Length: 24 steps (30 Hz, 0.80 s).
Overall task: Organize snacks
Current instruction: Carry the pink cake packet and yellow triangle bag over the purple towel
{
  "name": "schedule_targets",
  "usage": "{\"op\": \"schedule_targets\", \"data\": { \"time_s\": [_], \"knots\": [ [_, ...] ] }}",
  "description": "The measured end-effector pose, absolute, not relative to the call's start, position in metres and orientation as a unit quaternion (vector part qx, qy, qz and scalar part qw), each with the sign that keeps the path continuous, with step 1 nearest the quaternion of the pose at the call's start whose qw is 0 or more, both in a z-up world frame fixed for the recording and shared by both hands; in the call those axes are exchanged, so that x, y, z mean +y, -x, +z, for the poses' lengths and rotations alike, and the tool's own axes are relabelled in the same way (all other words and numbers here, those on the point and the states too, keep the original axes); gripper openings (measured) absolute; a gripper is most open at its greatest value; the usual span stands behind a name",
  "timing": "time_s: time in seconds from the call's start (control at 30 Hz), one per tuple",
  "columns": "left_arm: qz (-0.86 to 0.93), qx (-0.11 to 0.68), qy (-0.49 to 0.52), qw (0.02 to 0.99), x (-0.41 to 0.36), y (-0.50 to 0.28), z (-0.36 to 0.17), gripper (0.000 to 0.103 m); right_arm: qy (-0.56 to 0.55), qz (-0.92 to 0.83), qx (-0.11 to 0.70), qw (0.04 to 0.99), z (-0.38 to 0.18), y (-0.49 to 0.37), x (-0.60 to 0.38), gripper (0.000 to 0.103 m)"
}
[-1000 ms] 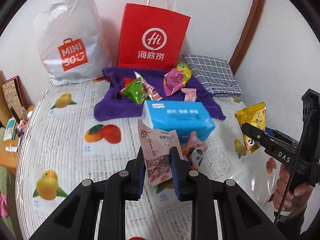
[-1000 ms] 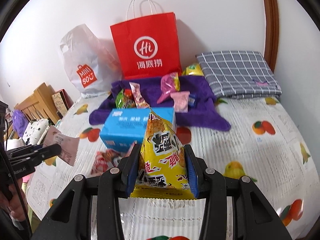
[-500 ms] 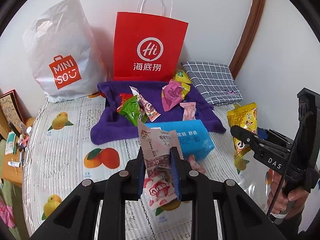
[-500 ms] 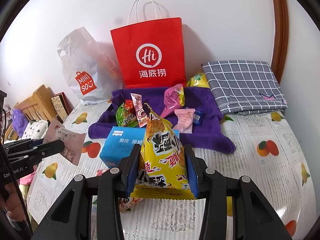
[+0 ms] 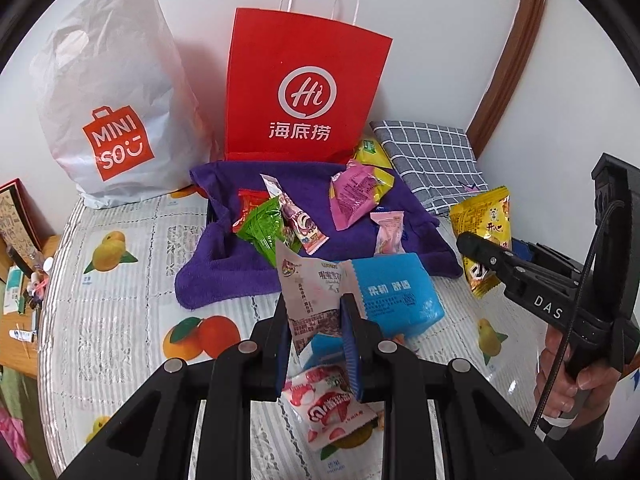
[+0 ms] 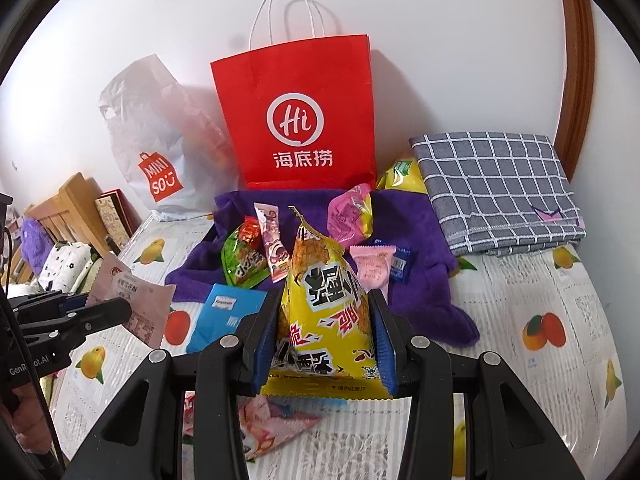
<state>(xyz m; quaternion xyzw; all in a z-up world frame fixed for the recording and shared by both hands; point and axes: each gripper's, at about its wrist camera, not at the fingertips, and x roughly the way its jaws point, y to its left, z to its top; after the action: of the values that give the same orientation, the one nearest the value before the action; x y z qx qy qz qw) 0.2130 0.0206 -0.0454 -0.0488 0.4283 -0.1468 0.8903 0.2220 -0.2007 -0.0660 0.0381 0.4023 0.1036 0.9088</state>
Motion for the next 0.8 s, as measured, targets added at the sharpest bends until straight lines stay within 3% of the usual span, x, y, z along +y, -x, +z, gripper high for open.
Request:
{"op": "schedule_targets", "data": {
  "time_s": [0.8],
  "knots": [
    [-0.137,0.429,0.052,0.891,0.026,-0.289,-0.047,0.022,-0.019,0.123,0.399,0.908,-0.067,-0.310,-0.191,0.042]
  ]
}}
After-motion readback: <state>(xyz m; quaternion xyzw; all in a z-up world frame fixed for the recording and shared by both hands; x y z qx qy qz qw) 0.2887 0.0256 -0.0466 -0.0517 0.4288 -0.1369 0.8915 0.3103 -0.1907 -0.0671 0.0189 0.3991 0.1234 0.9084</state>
